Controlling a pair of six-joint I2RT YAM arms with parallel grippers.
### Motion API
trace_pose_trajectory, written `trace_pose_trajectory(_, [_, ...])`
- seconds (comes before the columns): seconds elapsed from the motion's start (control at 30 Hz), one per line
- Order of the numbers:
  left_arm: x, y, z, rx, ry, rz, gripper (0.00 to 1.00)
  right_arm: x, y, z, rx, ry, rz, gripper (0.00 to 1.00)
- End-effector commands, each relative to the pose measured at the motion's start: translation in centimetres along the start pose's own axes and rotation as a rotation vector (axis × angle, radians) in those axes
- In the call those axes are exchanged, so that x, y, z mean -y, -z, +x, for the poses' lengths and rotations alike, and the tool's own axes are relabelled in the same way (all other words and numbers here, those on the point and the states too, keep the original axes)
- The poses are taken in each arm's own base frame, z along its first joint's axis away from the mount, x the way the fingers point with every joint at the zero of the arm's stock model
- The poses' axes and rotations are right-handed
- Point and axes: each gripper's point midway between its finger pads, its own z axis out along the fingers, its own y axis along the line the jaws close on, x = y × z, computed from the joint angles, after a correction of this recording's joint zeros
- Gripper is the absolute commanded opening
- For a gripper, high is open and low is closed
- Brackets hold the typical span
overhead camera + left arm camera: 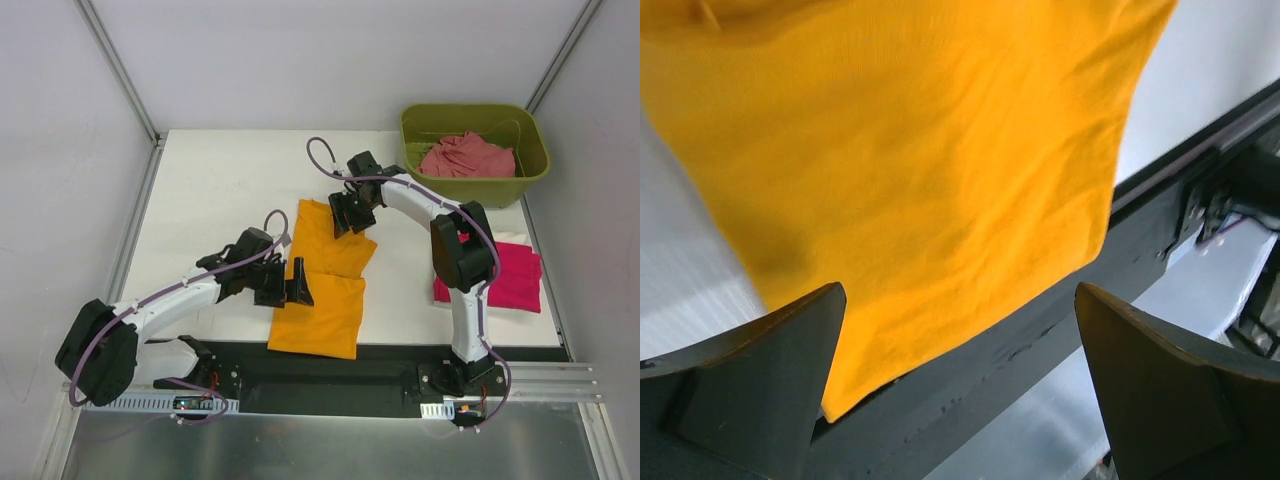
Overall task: Fold and stack the t-shirts
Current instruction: Fold the folded rectangular tshirt in 1/3 of the way
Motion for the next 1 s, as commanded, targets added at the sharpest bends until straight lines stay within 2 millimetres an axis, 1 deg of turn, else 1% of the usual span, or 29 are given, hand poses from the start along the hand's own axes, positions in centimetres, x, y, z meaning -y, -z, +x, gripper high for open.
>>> trace_pose_trajectory(0.0, [2.8,3.7,-7.1,0.220,-0.050,-0.006,0.99,-1.2,2.3,-0.5,0.055,0.035,-0.029,0.58])
trace_pose_trajectory(0.03, [2.1,4.4,-8.7,0.264,-0.018,-0.033,0.99,-1.2,2.3,-0.1,0.055,0.042,-0.032,0.57])
trace_pose_trajectory(0.07, [1.6,4.6,-9.9,0.284,0.004,-0.061,0.99,-1.2,2.5,-0.2,0.065,0.051,-0.035,0.57])
trace_pose_trajectory(0.1, [2.0,5.5,-12.1,0.340,0.008,-0.074,0.99,-1.4,2.9,-0.3,0.077,0.061,-0.038,0.57])
trace_pose_trajectory(0.13, [1.3,6.2,-13.9,0.378,0.029,-0.095,0.99,-1.3,3.0,-0.3,0.077,0.067,-0.038,0.57])
trace_pose_trajectory(0.17, [0.5,5.5,-15.1,0.370,0.036,-0.133,0.99,-1.3,3.0,-0.3,0.077,0.070,-0.037,0.57])
trace_pose_trajectory(0.2, [1.8,6.6,-17.7,0.412,0.019,-0.112,0.99,-1.2,3.0,-0.3,0.078,0.069,-0.036,0.57])
trace_pose_trajectory(0.23, [2.1,6.6,-19.0,0.416,0.004,-0.107,0.99,-1.2,3.0,-0.3,0.077,0.067,-0.042,0.54])
trace_pose_trajectory(0.27, [1.3,5.2,-20.1,0.381,-0.007,-0.131,1.00,-1.1,2.9,-0.2,0.073,0.065,-0.047,0.52])
trace_pose_trajectory(0.3, [2.8,5.9,-22.5,0.414,-0.043,-0.108,0.99,-1.1,2.8,-0.2,0.072,0.064,-0.052,0.52])
trace_pose_trajectory(0.33, [3.1,5.4,-23.4,0.406,-0.061,-0.103,0.99,-1.1,2.8,-0.2,0.073,0.063,-0.057,0.50])
trace_pose_trajectory(0.37, [2.0,3.7,-24.2,0.365,-0.060,-0.129,0.99,-0.9,2.8,-0.4,0.077,0.062,-0.059,0.49])
trace_pose_trajectory(0.4, [3.0,4.0,-26.0,0.385,-0.085,-0.115,0.99,-1.0,2.6,-0.6,0.078,0.062,-0.065,0.49])
trace_pose_trajectory(0.43, [2.1,2.1,-26.4,0.342,-0.101,-0.126,0.99,-1.0,2.5,-0.8,0.078,0.063,-0.072,0.48])
trace_pose_trajectory(0.47, [2.7,2.4,-28.0,0.362,-0.118,-0.122,0.99,-1.0,2.2,-0.9,0.074,0.064,-0.076,0.48])
trace_pose_trajectory(0.5, [2.3,1.8,-28.3,0.340,-0.112,-0.140,0.99,-1.1,2.3,-1.2,0.080,0.066,-0.082,0.48])
trace_pose_trajectory(0.53, [1.2,0.2,-28.5,0.302,-0.114,-0.157,0.99,-1.1,2.2,-1.4,0.083,0.067,-0.082,0.48])
trace_pose_trajectory(0.57, [1.7,0.2,-29.7,0.318,-0.131,-0.154,0.99,-0.9,1.8,-1.5,0.078,0.065,-0.077,0.47])
trace_pose_trajectory(0.6, [1.3,-0.4,-29.9,0.303,-0.124,-0.163,0.99,-0.8,1.8,-1.9,0.086,0.066,-0.071,0.47])
trace_pose_trajectory(0.63, [0.5,-1.6,-30.1,0.280,-0.112,-0.175,0.99,-0.5,1.8,-2.1,0.089,0.067,-0.054,0.45])
trace_pose_trajectory(0.67, [0.8,-1.5,-31.1,0.301,-0.120,-0.180,0.99,-0.2,1.6,-2.2,0.089,0.063,-0.043,0.42])
trace_pose_trajectory(0.7, [0.4,-1.8,-31.4,0.300,-0.116,-0.194,0.99,0.0,1.5,-2.5,0.093,0.063,-0.038,0.33])
trace_pose_trajectory(0.73, [-0.5,-2.6,-31.5,0.289,-0.113,-0.218,0.99,0.1,1.6,-3.0,0.104,0.062,-0.038,0.32])
trace_pose_trajectory(0.77, [-0.8,-2.5,-32.3,0.308,-0.114,-0.251,0.99,0.2,1.2,-3.1,0.100,0.057,-0.036,0.31])
trace_pose_trajectory(0.8, [-1.5,-2.7,-32.5,0.312,-0.113,-0.280,0.97,0.2,1.0,-3.3,0.098,0.060,-0.036,0.31])
trace_pose_trajectory(0.83, [-2.5,-3.3,-32.4,0.293,-0.113,-0.313,0.96,0.2,1.2,-3.7,0.106,0.061,-0.034,0.31])
trace_pose_trajectory(0.87, [-2.7,-3.2,-32.8,0.301,-0.116,-0.329,0.94,0.4,0.9,-3.7,0.101,0.059,-0.028,0.31])
trace_pose_trajectory(0.9, [-3.2,-3.3,-32.9,0.301,-0.118,-0.354,0.90,0.7,0.8,-3.8,0.099,0.059,-0.017,0.31])
trace_pose_trajectory(0.97, [-3.8,-4.0,-33.0,0.285,-0.125,-0.368,0.86,1.1,0.6,-3.7,0.091,0.062,0.002,0.31])
